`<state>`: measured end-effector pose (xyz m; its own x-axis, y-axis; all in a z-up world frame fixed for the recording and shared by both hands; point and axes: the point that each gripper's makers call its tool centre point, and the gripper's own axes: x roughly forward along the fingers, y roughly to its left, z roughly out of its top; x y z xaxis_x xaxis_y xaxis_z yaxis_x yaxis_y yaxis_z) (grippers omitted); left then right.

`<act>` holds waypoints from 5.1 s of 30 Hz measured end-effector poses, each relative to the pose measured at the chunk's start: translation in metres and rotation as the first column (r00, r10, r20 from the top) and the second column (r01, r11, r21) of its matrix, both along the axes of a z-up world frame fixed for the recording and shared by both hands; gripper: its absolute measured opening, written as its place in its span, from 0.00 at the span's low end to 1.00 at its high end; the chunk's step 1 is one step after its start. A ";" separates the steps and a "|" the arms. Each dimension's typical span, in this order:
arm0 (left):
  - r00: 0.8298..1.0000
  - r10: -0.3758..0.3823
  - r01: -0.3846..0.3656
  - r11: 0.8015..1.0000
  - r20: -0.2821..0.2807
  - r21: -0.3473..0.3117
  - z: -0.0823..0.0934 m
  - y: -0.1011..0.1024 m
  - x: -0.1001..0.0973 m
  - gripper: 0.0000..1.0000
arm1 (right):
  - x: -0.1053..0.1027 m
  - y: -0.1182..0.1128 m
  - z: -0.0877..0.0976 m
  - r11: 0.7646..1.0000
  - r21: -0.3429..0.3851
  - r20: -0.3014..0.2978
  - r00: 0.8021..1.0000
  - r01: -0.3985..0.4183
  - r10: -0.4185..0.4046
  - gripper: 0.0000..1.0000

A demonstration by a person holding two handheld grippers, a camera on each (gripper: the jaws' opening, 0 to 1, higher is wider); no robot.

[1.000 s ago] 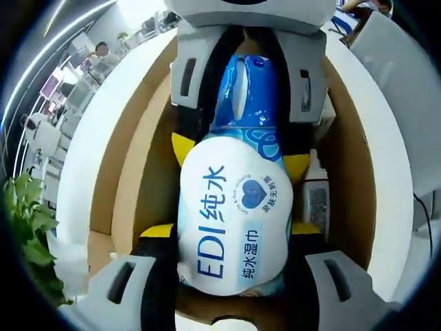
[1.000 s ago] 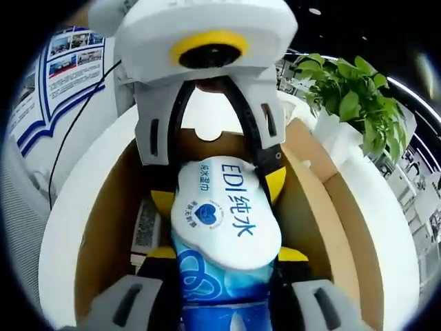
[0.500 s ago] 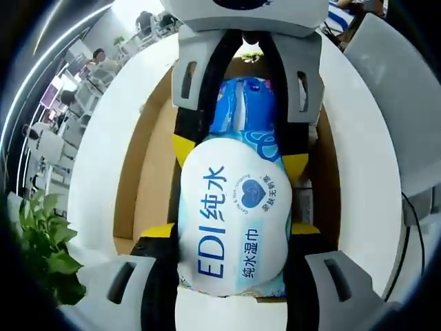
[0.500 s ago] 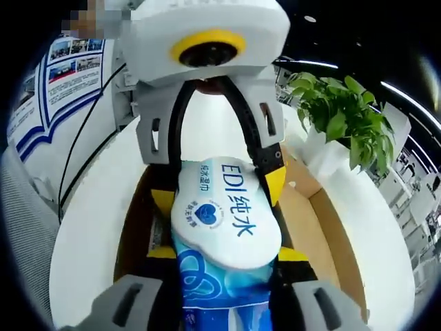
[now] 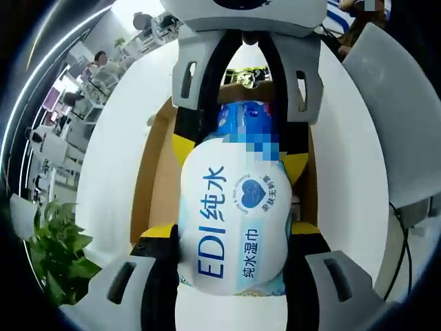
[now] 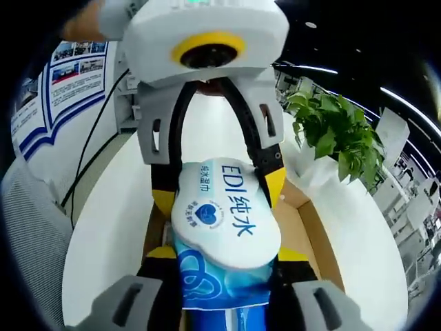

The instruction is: Operate the shoe box by opening the lid, removing the specified soft item, and placing it in the target area until the item is outside and the box remains undamaged.

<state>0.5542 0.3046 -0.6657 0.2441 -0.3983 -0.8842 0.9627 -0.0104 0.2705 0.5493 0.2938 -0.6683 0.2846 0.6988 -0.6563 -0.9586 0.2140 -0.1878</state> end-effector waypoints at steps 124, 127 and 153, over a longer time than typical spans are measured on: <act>0.990 -0.126 0.120 0.989 -0.062 -0.083 -0.104 -0.273 -0.009 0.63 | -0.015 -0.276 -0.102 0.992 -0.074 -0.035 0.993 0.107 -0.110 0.53; 0.990 -0.126 0.121 0.990 -0.064 -0.077 -0.103 -0.271 -0.010 0.63 | -0.016 -0.278 -0.101 0.989 -0.076 -0.045 0.990 0.127 -0.130 0.54; 0.992 -0.083 0.066 0.983 -0.096 -0.171 -0.041 -0.255 -0.020 0.73 | -0.039 -0.282 -0.040 0.981 -0.070 -0.092 0.978 0.179 -0.185 0.64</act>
